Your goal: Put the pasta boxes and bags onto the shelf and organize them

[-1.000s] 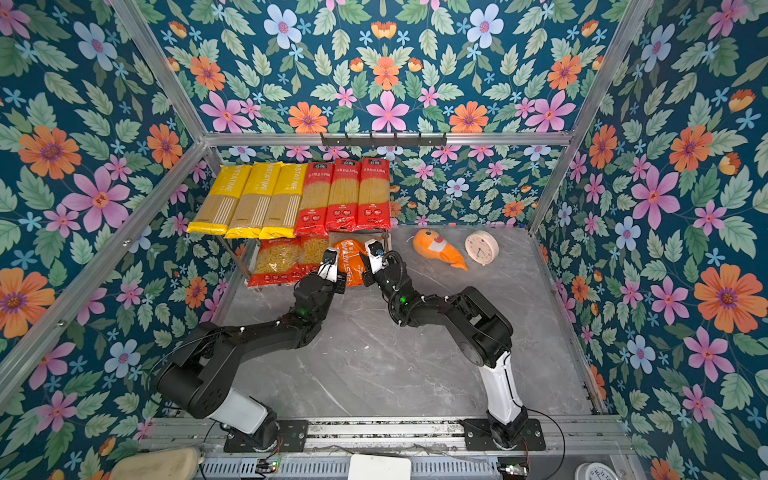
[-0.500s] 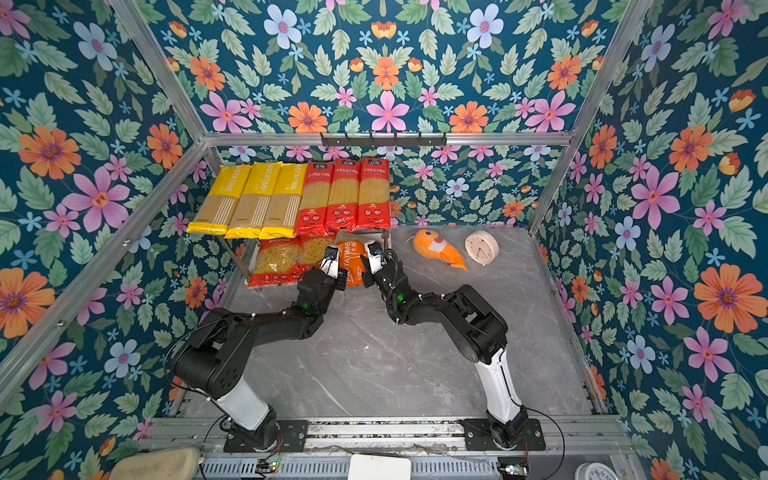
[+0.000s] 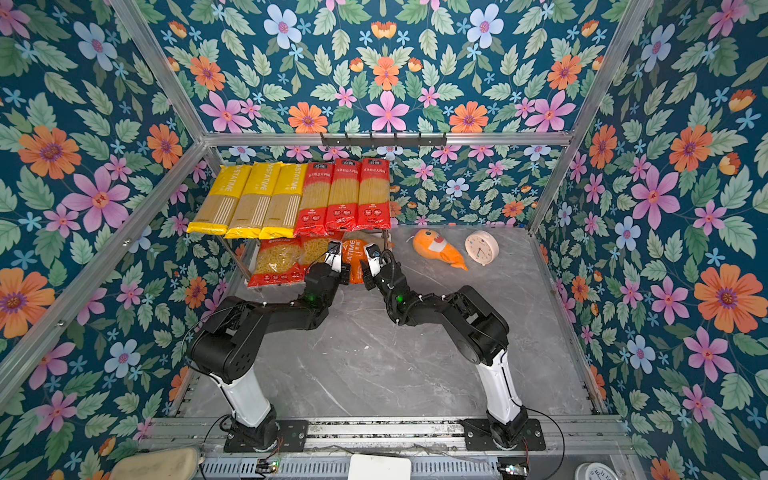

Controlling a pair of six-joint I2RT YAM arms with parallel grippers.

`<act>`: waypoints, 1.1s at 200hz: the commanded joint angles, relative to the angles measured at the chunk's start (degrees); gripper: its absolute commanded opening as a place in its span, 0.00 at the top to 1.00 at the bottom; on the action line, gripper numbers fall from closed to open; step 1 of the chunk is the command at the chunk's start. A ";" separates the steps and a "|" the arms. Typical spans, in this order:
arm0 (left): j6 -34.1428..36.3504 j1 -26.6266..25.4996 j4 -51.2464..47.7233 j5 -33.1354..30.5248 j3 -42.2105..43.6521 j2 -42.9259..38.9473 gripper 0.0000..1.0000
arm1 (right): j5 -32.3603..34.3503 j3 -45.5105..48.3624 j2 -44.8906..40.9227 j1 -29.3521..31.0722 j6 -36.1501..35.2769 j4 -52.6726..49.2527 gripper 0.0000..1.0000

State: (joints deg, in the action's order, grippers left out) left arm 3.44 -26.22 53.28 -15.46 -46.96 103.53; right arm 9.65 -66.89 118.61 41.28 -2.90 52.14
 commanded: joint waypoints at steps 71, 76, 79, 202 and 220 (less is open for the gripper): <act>-7.08 0.37 -0.82 -2.36 -4.06 0.92 1.00 | 3.04 9.25 -8.25 2.57 0.77 2.57 0.45; -7.29 0.38 -1.20 -2.30 -4.59 1.12 1.00 | 3.09 9.93 -8.96 2.58 1.34 2.27 0.45; -7.43 0.38 -1.43 -2.29 -4.85 1.29 1.00 | 3.15 10.32 -9.33 2.57 1.51 2.10 0.45; -8.28 0.29 -4.47 -2.22 -7.75 2.55 1.00 | 3.72 18.91 -17.84 1.67 6.47 -1.76 0.44; -8.19 0.29 -5.07 -1.46 -8.69 3.47 1.00 | 3.62 19.19 -19.53 1.49 6.94 -3.32 0.44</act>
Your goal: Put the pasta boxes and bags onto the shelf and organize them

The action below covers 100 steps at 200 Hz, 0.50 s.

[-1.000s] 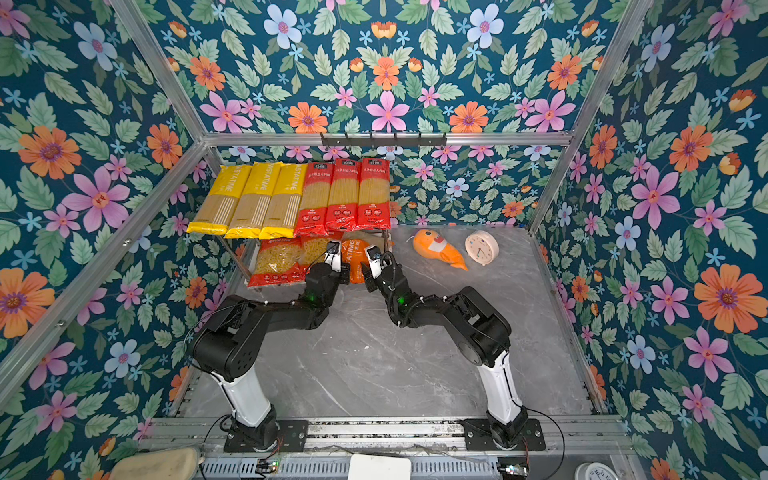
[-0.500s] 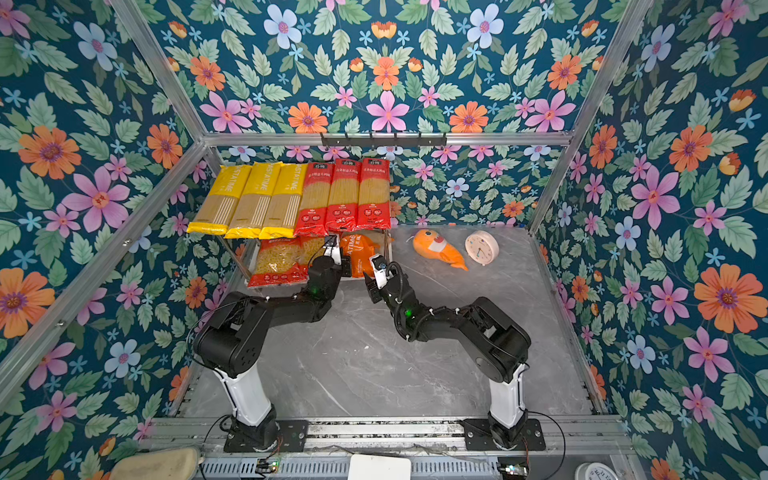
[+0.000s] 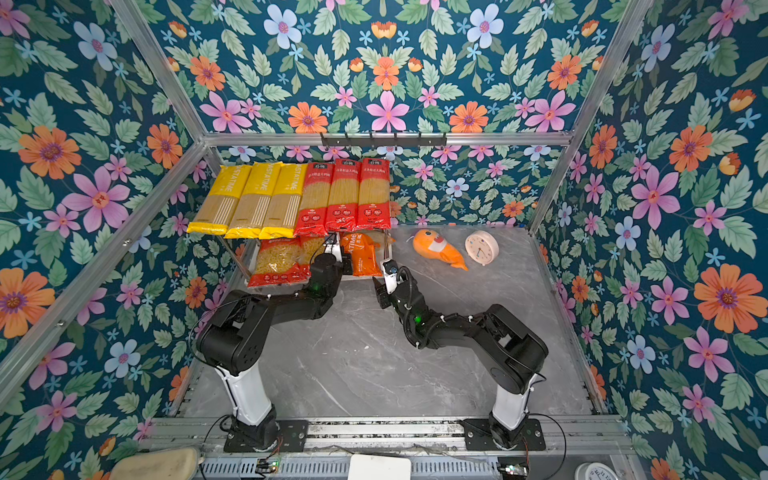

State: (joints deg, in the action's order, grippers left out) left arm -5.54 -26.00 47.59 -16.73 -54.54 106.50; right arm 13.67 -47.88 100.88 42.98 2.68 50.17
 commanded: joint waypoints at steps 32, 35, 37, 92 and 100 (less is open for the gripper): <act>-0.79 0.07 0.62 -0.36 -2.90 1.17 1.00 | -0.05 2.85 -5.39 -1.08 3.65 -4.01 0.44; -1.05 0.06 0.58 -0.32 -3.07 1.23 1.00 | -0.13 3.26 -6.98 -1.26 4.25 -4.28 0.44; -1.27 0.07 0.53 -0.32 -3.15 1.25 1.00 | -0.13 3.52 -7.58 -1.44 4.66 -4.47 0.44; -3.58 -1.18 -2.07 1.24 -1.80 2.13 0.98 | 0.68 9.27 -14.54 -3.03 9.15 -8.22 0.44; -3.77 -1.16 -2.17 1.46 -0.56 0.44 0.92 | 0.53 9.88 -15.51 -3.46 9.72 -8.90 0.44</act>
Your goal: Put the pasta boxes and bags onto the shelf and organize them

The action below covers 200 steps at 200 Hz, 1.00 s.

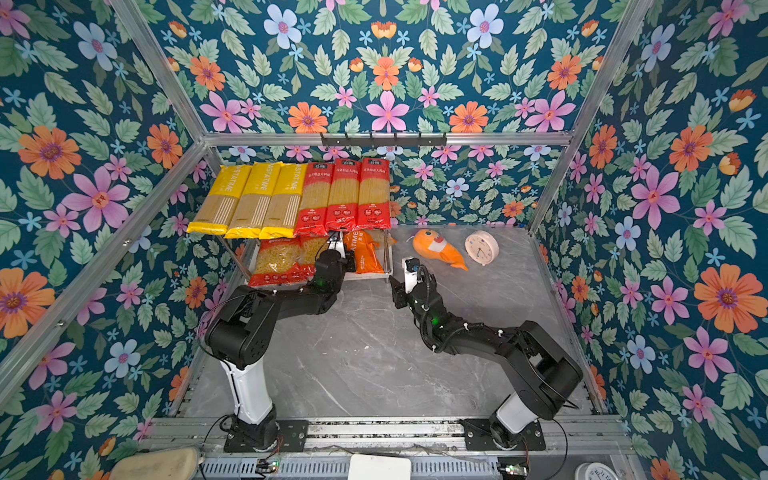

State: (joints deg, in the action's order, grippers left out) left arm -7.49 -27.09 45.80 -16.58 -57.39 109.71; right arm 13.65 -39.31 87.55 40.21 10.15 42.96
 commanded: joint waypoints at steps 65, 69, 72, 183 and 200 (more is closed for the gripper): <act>-0.88 0.07 -8.67 1.14 9.74 -19.81 0.45 | -2.54 5.56 -13.54 -4.22 7.24 -12.66 0.44; -1.42 0.11 -9.48 1.60 10.73 -21.39 0.44 | -3.01 5.83 -14.60 -4.59 7.90 -13.81 0.44; -1.92 0.10 -10.16 1.85 11.50 -22.70 0.43 | -3.34 6.09 -15.46 -5.03 8.21 -14.92 0.44; 0.83 -1.39 -24.26 -13.68 39.12 -62.63 0.37 | -11.19 3.67 -35.81 -31.13 10.09 -53.02 0.42; 7.76 -1.02 -16.48 -21.89 41.59 -61.18 0.30 | -7.21 5.06 -36.80 -35.37 8.18 -49.46 0.40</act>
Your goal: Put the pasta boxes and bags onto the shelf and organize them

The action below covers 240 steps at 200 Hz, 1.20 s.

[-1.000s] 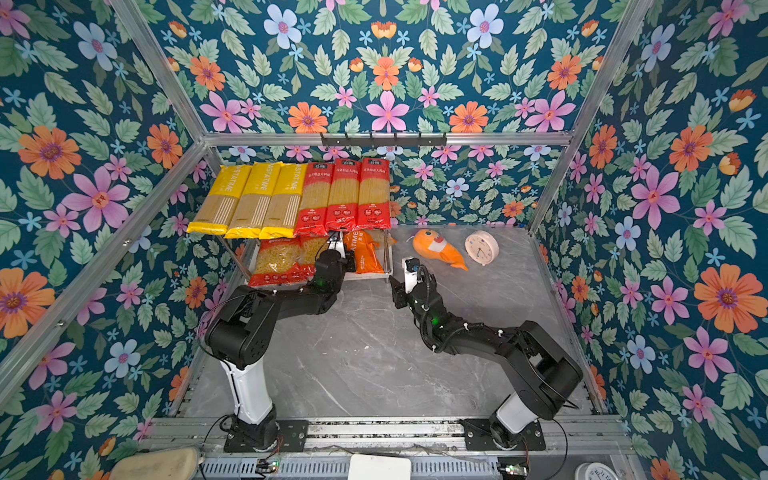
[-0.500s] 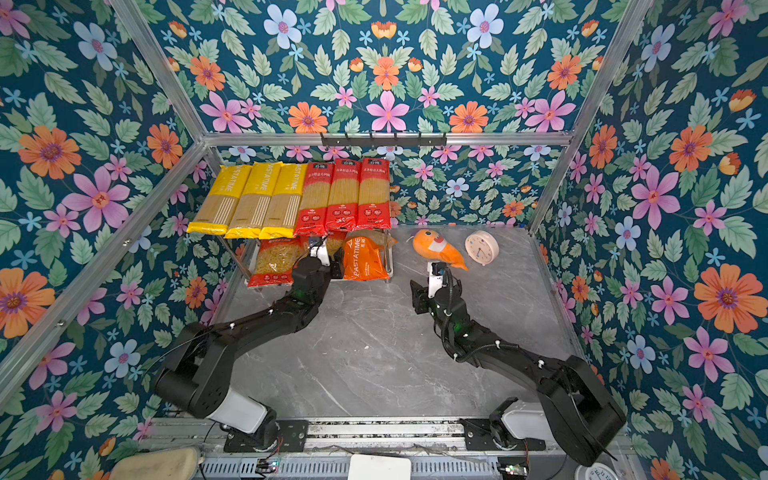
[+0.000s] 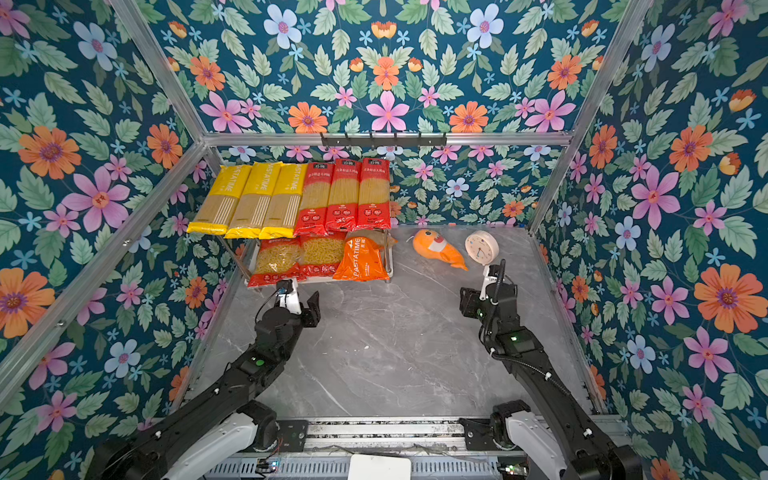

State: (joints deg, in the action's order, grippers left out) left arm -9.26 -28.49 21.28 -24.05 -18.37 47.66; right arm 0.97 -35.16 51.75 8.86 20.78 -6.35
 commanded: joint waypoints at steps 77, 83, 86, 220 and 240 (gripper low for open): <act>6.86 17.15 43.93 -1.20 11.29 24.66 0.21 | 14.20 16.58 5.86 -10.88 -8.65 32.12 0.33; 6.30 19.09 48.14 1.69 11.53 27.41 0.20 | 13.69 17.57 7.74 -10.88 -8.73 35.82 0.33; 5.91 19.44 49.96 1.86 11.62 28.53 0.20 | 13.48 18.07 8.73 -10.88 -8.66 37.72 0.33; 6.26 26.92 51.44 10.08 3.34 44.18 0.00 | 8.31 22.33 31.14 -11.58 -13.05 67.55 0.01; 6.50 26.84 51.03 10.53 3.19 44.09 0.00 | 8.45 22.60 30.34 -11.55 -12.56 66.96 0.01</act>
State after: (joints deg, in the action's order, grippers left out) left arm -2.61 -1.56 72.38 -13.74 -14.87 91.77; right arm 9.17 -12.60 82.83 -2.74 8.01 60.10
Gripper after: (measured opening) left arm 0.997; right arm 0.992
